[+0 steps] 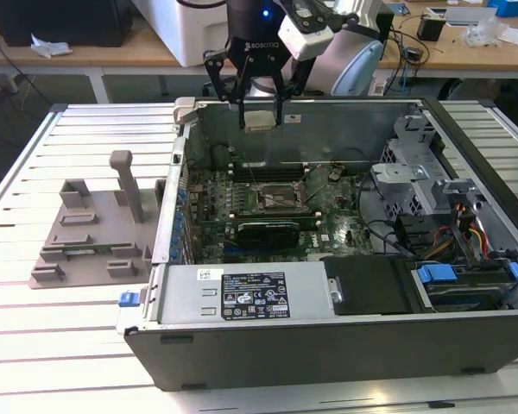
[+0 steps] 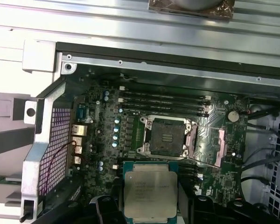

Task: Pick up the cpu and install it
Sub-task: 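Pick up the cpu and move it towards the insertion slot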

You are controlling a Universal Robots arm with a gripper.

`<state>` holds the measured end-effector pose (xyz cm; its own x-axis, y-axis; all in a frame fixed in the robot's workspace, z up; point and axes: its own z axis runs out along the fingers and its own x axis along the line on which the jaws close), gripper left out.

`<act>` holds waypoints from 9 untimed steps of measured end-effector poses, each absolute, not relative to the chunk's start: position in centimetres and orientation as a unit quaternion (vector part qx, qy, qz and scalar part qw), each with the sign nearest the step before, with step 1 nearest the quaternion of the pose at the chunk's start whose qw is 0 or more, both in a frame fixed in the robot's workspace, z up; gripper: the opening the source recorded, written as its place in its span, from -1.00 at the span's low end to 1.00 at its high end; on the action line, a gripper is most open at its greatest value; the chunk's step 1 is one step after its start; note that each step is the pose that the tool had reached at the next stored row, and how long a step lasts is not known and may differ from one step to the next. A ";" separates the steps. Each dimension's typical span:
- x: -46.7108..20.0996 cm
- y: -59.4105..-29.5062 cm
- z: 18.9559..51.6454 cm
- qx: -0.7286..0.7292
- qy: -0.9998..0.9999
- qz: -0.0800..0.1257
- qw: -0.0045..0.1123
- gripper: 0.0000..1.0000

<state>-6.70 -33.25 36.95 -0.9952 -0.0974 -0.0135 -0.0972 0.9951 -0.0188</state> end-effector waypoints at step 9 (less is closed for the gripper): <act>-6.1 -33.1 36.5 -0.049 0.999 -0.009 0.007 0.09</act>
<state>-6.13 -33.14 36.46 -0.9952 -0.0974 -0.0132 -0.0972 0.9951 -0.0187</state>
